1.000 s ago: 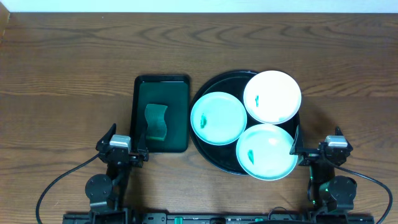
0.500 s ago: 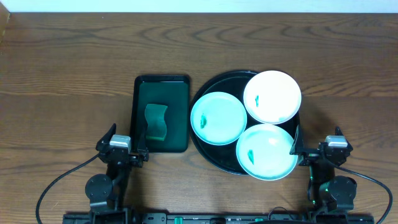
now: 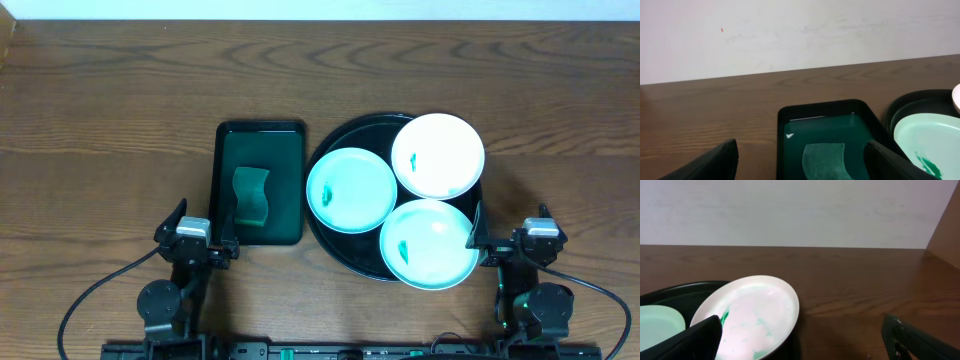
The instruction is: Clean dirty plates on tray and stack at the side
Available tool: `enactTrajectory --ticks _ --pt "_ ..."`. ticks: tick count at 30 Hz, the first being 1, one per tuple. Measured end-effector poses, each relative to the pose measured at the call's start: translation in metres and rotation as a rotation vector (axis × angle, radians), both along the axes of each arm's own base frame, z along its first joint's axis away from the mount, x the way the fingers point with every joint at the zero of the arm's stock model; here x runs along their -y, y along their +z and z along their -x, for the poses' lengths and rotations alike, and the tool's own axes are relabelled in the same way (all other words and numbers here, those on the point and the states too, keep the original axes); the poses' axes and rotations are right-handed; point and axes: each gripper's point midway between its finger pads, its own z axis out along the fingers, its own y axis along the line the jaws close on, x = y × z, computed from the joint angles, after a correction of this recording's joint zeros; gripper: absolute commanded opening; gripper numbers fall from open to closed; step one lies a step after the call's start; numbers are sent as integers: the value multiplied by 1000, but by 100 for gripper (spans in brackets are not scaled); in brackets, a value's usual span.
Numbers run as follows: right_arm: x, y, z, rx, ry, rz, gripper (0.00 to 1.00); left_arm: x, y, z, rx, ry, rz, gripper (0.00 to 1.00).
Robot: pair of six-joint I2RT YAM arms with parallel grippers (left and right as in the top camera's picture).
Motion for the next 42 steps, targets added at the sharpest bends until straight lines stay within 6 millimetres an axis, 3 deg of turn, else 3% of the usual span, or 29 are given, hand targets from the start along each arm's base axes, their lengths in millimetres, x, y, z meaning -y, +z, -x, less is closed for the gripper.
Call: enactTrajectory --ticks 24,36,42 --pt "0 0 0 0 0 0 99 0 0 0 0 0 0 80" --pt "-14 -1 0 -5 72 -83 99 2 1 0 1 -10 35 80" --pt "-20 -4 0 -23 106 -114 99 9 1 3 -40 -37 131 80"
